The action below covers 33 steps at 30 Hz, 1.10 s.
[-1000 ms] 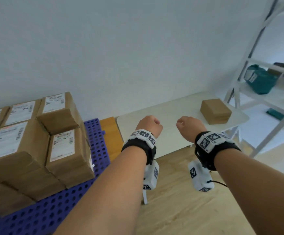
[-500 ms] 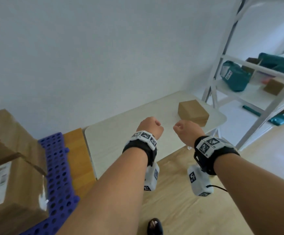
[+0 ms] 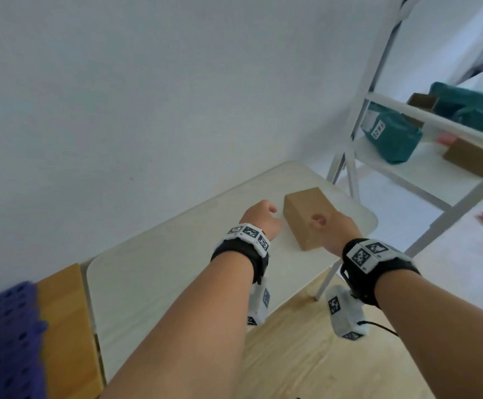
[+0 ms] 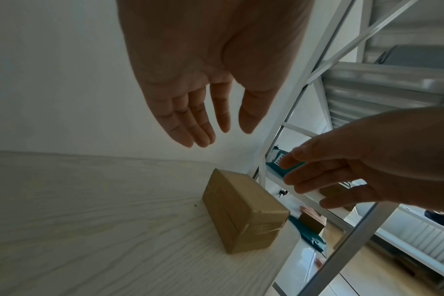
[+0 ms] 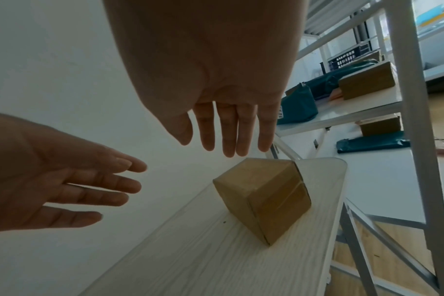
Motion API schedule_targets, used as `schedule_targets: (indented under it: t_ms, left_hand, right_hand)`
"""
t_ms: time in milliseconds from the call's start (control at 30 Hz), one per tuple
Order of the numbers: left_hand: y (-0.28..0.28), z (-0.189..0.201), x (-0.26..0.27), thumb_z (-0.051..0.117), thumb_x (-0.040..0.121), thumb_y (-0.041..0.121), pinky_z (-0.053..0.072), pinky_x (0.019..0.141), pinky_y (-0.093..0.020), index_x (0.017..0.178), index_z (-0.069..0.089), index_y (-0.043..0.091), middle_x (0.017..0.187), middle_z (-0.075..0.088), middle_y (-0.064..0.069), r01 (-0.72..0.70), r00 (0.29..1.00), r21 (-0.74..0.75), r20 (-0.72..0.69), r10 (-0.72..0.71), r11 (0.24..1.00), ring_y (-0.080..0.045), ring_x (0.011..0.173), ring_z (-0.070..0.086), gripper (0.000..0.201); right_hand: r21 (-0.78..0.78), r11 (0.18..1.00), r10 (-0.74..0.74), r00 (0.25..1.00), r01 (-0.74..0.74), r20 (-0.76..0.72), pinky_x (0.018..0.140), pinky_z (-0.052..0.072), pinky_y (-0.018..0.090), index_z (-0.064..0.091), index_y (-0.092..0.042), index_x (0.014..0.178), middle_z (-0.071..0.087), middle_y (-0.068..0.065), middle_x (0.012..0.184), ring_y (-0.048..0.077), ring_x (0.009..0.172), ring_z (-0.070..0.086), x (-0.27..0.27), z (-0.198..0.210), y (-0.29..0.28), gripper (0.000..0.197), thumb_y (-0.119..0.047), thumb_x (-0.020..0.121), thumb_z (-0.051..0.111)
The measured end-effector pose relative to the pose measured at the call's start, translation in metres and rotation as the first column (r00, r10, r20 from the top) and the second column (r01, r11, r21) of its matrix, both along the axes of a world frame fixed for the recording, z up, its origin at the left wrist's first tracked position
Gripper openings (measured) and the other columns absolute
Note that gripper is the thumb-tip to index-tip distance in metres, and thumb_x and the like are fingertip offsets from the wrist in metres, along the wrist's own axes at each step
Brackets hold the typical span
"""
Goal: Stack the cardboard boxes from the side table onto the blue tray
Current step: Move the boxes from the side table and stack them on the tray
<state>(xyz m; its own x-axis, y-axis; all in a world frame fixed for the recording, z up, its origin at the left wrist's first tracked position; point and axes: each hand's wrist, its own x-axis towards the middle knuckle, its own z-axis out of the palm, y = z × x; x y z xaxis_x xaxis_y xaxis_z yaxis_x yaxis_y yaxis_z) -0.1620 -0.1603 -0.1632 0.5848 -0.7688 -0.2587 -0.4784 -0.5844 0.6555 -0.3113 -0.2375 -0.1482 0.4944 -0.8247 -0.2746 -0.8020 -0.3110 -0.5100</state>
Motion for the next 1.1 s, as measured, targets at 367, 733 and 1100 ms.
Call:
schedule_targets:
  t_ms: [367, 733, 1100]
  left_hand:
    - [-0.082, -0.037, -0.006, 0.062, 0.089, 0.023, 0.044, 0.093, -0.029, 0.130, 0.056, 0.018, 0.129, 0.060, -0.004, -0.029, 0.998, 0.108, -0.055, 0.035, 0.994, -0.023, 0.114, 0.059, 0.042]
    - [-0.144, -0.074, -0.018, 0.060, 0.083, 0.022, 0.051, 0.097, -0.041, 0.130, 0.050, 0.015, 0.120, 0.065, -0.008, -0.143, 0.953, 0.278, -0.222, 0.208, 0.950, -0.030, 0.107, 0.063, 0.048]
    - [-0.140, -0.064, -0.014, 0.057, 0.074, 0.050, 0.047, 0.102, -0.045, 0.141, 0.041, 0.015, 0.136, 0.056, -0.008, -0.259, 0.851, 0.321, -0.371, 0.372, 0.911, -0.031, 0.119, 0.057, 0.078]
  right_hand:
    - [0.051, 0.999, -0.007, 0.999, 0.010, -0.051, 0.098, 0.047, 0.045, 0.042, -0.018, 0.141, 0.048, 0.012, 0.136, 0.031, 0.117, 0.054, -0.007, -0.034, -0.096, 0.061, -0.026, 0.086, 0.066]
    - [0.325, 0.938, 0.160, 0.983, -0.123, -0.091, 0.100, 0.044, 0.039, 0.020, -0.015, 0.153, 0.055, 0.013, 0.137, 0.031, 0.122, 0.054, -0.004, -0.084, -0.170, 0.084, -0.030, 0.086, 0.068]
    - [0.343, 0.916, 0.221, 0.975, -0.209, 0.006, 0.098, 0.042, 0.034, 0.030, -0.018, 0.150, 0.053, 0.007, 0.139, 0.026, 0.122, 0.054, 0.009, -0.079, -0.184, 0.078, -0.046, 0.087, 0.065]
